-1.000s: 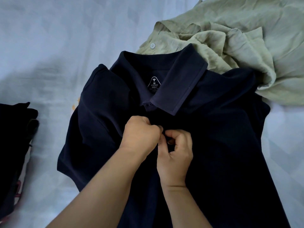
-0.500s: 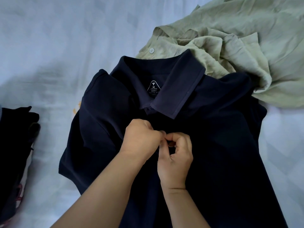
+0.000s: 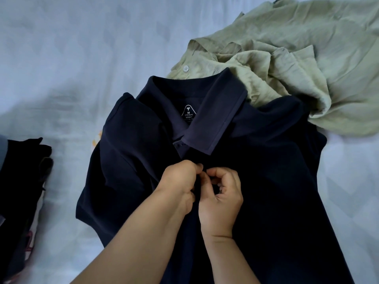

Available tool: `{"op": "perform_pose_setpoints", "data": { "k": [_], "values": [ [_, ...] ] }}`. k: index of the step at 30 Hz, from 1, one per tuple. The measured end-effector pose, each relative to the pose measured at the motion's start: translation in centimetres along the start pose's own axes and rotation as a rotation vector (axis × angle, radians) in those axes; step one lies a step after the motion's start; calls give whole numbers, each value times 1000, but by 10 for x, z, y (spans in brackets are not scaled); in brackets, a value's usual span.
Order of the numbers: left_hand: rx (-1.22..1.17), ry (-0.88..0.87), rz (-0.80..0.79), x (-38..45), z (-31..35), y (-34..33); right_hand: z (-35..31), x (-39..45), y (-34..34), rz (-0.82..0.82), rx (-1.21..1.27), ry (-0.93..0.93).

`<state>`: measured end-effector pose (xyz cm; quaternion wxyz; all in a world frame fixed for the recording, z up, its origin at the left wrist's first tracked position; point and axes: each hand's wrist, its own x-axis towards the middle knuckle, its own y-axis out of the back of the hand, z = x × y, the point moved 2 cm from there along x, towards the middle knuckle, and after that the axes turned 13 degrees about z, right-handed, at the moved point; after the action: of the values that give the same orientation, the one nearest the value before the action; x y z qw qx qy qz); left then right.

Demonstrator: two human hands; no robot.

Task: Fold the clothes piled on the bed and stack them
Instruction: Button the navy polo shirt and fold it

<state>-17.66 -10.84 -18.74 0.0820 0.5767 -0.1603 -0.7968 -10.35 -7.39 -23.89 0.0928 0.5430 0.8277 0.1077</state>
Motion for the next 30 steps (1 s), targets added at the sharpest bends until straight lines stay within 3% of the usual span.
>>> {"op": "perform_pose_setpoints", "data": {
  "k": [5,11,13,16,20,23,25,27,30],
  "values": [
    [-51,64,4,-11,-1,1,-3,0,6,-17,-38,54],
    [130,85,-18,-11,0,2,-4,3,15,-53,-78,115],
    [198,63,-27,-8,1,4,-4,8,19,-143,-68,6],
    [271,-15,-82,-4,3,2,-9,19,25,-294,72,-327],
    [322,-124,-92,-4,5,-2,-14,28,27,-262,332,-741],
    [304,-180,-117,-5,4,0,-15,35,24,-294,337,-857],
    [394,-412,-88,-3,3,3,-15,40,22,-334,281,-885],
    [471,-715,-39,-2,3,8,-17,42,22,-367,142,-721],
    [522,-1189,37,0,3,21,-26,40,26,-296,-94,-49]
  ]
}}
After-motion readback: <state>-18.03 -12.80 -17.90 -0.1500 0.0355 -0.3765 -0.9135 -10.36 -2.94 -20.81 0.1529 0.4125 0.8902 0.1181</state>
